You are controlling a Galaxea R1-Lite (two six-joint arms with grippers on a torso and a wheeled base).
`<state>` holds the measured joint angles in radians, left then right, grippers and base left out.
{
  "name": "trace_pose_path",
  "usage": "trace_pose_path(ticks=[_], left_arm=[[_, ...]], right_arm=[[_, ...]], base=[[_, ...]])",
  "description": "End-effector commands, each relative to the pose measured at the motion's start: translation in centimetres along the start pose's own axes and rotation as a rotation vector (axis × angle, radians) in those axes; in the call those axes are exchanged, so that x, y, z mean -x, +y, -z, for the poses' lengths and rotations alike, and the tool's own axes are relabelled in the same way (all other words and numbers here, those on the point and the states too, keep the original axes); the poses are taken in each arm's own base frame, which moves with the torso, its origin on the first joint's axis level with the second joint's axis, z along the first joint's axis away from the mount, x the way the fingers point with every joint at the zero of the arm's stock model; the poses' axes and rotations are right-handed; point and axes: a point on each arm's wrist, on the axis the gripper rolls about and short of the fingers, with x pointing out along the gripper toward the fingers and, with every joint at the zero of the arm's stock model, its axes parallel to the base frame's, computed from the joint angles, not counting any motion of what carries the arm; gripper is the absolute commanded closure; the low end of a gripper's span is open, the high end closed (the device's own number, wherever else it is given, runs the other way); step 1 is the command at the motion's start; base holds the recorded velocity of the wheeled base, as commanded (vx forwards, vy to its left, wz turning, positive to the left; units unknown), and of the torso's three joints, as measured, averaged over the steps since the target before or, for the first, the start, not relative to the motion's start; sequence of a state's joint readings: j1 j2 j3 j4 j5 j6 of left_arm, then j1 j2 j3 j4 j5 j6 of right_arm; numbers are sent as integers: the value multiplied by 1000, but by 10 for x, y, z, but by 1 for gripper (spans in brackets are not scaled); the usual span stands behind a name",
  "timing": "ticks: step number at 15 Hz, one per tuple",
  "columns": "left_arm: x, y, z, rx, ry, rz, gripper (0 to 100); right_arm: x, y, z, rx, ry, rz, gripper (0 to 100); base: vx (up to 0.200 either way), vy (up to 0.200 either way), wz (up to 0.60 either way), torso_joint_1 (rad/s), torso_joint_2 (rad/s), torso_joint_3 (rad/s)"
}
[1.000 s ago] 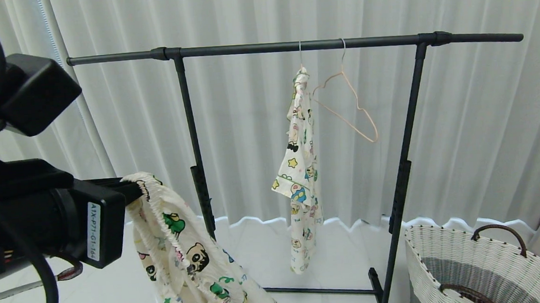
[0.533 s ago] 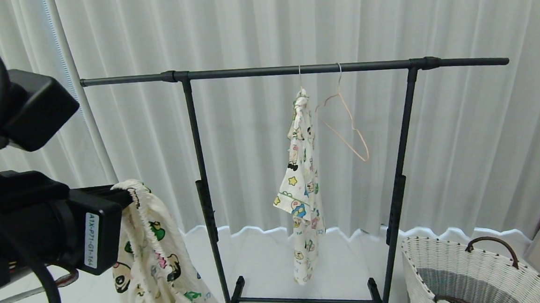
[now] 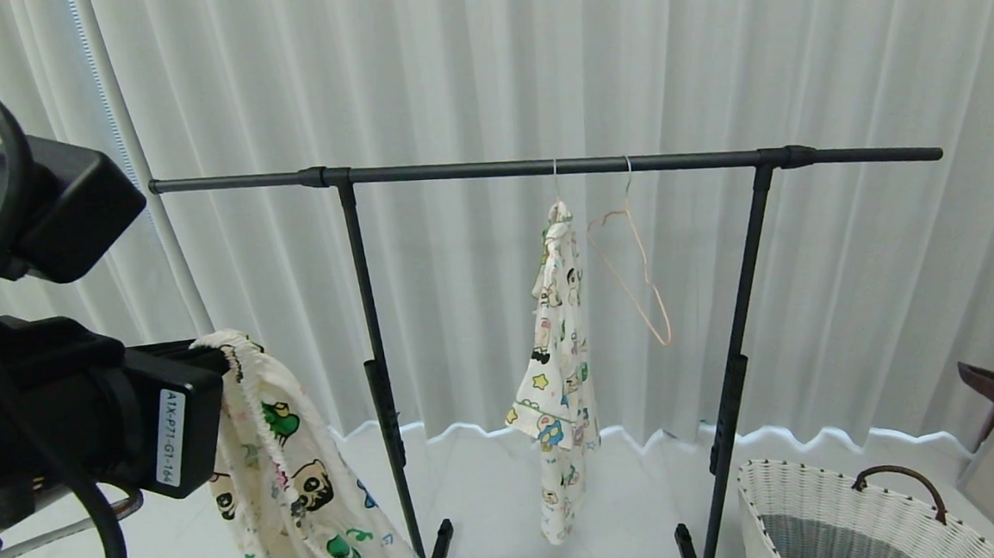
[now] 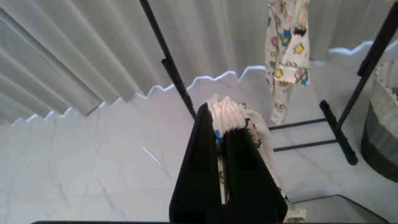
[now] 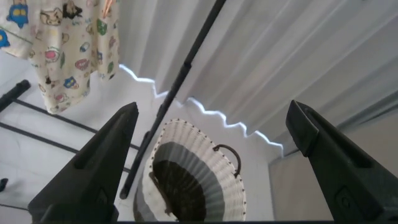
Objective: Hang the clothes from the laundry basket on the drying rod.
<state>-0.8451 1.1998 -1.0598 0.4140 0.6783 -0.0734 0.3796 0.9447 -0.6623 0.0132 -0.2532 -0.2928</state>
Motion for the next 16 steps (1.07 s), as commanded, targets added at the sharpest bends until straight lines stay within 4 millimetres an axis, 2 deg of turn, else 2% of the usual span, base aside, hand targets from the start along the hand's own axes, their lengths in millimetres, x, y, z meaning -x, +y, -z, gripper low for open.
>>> trace_pose_path(ticks=[1, 7, 16], left_arm=[[0, 0, 0, 1, -2, -4, 100], [0, 0, 0, 0, 2, -6, 100], [-3, -2, 6, -15, 19, -10, 100]], right_arm=[[-1, 2, 1, 4, 3, -10, 0], [-3, 3, 1, -11, -2, -37, 0], [-10, 5, 0, -26, 18, -47, 0]], base=[[0, 0, 0, 256, -520, -271], [0, 0, 0, 250, -498, -253], [200, 0, 0, 29, -44, -24]])
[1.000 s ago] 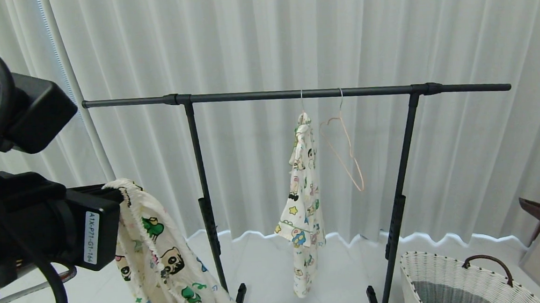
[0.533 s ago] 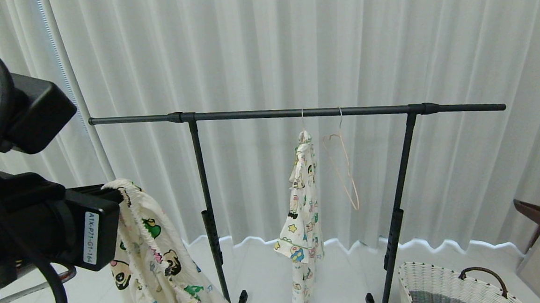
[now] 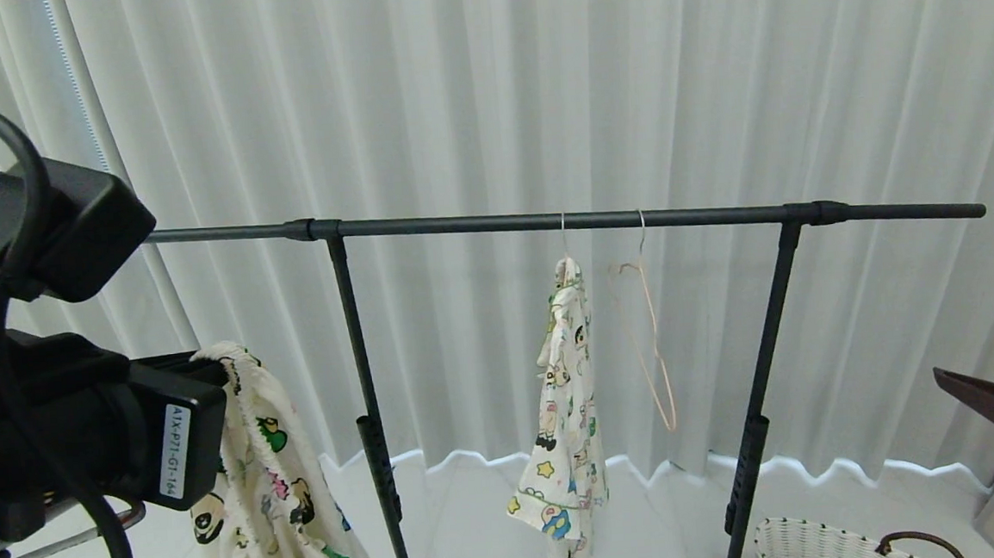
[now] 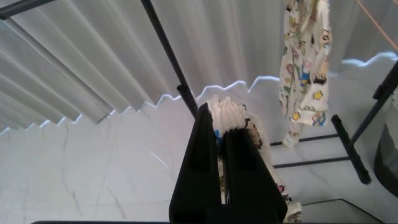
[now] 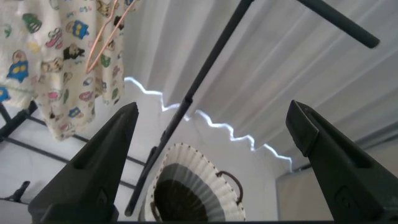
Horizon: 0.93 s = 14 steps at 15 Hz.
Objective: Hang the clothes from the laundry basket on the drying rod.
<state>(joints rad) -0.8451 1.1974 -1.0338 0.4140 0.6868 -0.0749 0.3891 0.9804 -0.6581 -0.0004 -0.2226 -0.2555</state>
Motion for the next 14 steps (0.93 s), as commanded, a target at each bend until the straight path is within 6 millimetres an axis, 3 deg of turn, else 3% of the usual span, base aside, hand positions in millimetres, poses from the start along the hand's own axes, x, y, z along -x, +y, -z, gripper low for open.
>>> trace_pose_path(ticks=[1, 3, 11, 14], left_arm=[[0, 0, 0, -1, 2, 0, 100], [0, 0, 0, -1, 1, -5, 100], [-1, -1, 0, -4, 3, -25, 100], [-2, -1, 0, -4, 3, -24, 100]], right_arm=[[-1, 0, 1, 2, 6, -2, 0], [-1, 1, 0, 3, 5, -4, 0], [-9, 4, 3, -17, 36, -20, 0], [-27, 8, 0, -79, 77, -22, 0]], base=[[200, 0, 0, -2, 2, 2], [200, 100, 0, 7, -2, 2], [0, 200, 0, -4, 1, 3], [0, 0, 0, 0, 0, 0]])
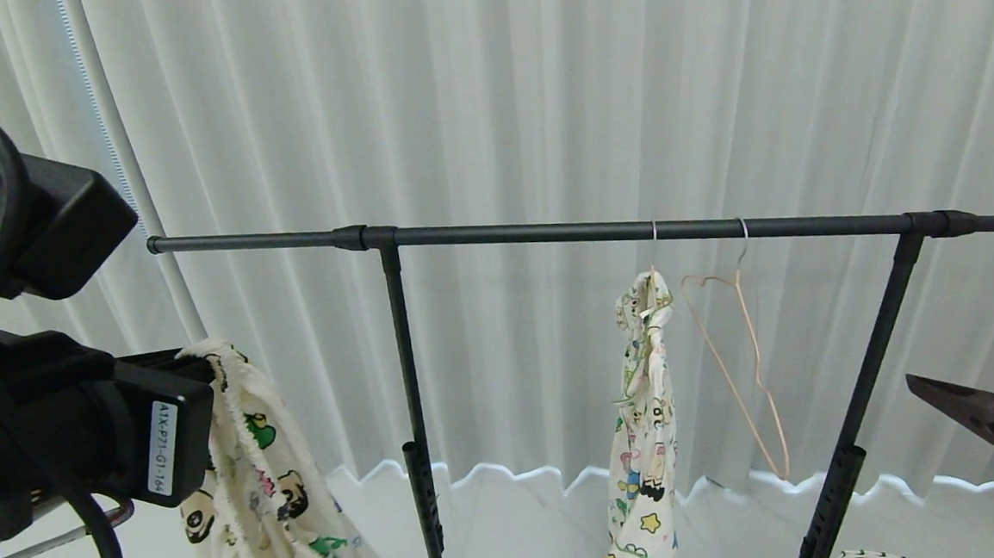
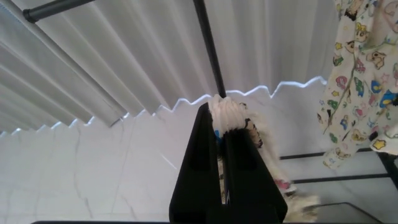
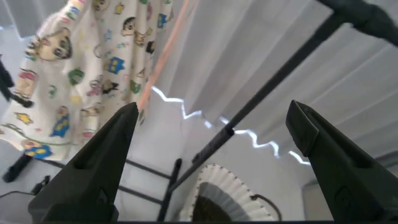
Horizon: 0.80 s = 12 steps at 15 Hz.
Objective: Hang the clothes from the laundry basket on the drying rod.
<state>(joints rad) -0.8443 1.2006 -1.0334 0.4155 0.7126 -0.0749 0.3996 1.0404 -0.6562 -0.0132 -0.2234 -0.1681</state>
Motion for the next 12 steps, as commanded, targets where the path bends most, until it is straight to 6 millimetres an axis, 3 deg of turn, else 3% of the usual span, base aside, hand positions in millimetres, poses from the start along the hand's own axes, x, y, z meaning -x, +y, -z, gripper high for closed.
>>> trace_pose_path(ticks=[1, 9, 12], left_arm=[[-1, -1, 0, -1, 1, 3, 100], [-5, -8, 0, -24, 15, 12, 100], [-6, -14, 0, -41, 16, 30, 100]], right_arm=[[-20, 4, -2, -27, 36, -6, 0], [-67, 19, 4, -85, 164, -28, 0], [-84, 43, 10, -179, 242, -75, 0]], base=[[0, 0, 0, 0, 0, 0], [200, 0, 0, 0, 2, 4], [0, 0, 0, 0, 0, 0]])
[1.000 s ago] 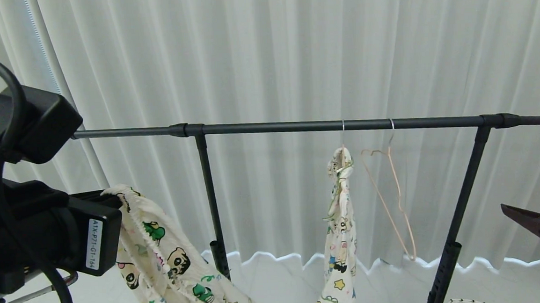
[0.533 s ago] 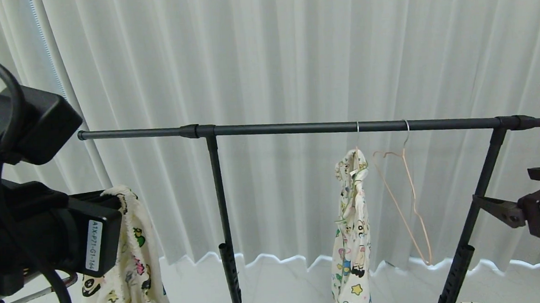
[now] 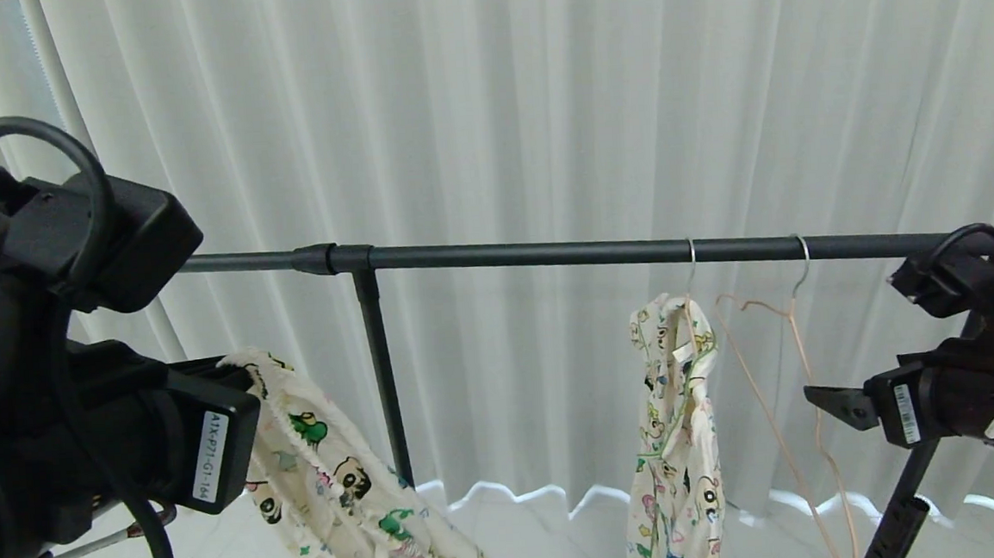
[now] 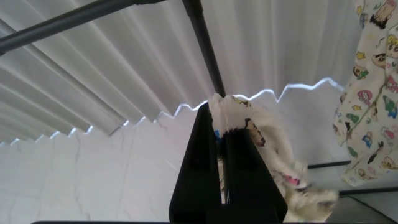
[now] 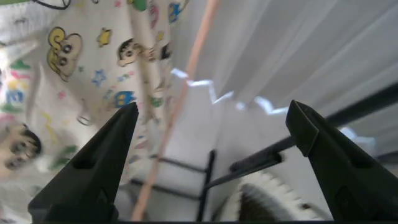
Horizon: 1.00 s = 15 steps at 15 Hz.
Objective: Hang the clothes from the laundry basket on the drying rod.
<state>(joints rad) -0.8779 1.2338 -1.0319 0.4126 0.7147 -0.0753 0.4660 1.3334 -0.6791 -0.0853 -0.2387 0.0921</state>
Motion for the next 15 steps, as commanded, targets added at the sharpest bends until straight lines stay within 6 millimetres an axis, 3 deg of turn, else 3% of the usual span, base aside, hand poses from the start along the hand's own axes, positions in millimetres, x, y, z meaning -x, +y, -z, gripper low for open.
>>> trace_pose_path(ticks=[1, 3, 10, 15], left_arm=[[-1, -3, -1, -7, 1, 8, 100], [-2, -4, -2, 1, -10, 8, 100], [-3, -4, 5, -10, 4, -5, 100], [-3, -4, 6, -12, 5, -20, 100]], right_arm=[[-28, 14, 7, -31, 89, 30, 0], [-50, 18, 8, -114, 127, 123, 0], [-79, 39, 26, -197, 194, 231, 0], [-81, 42, 28, -236, 195, 238, 0]], base=[[0, 0, 0, 0, 0, 0], [0, 0, 0, 0, 0, 0], [0, 0, 0, 0, 0, 0], [0, 0, 0, 0, 0, 0]])
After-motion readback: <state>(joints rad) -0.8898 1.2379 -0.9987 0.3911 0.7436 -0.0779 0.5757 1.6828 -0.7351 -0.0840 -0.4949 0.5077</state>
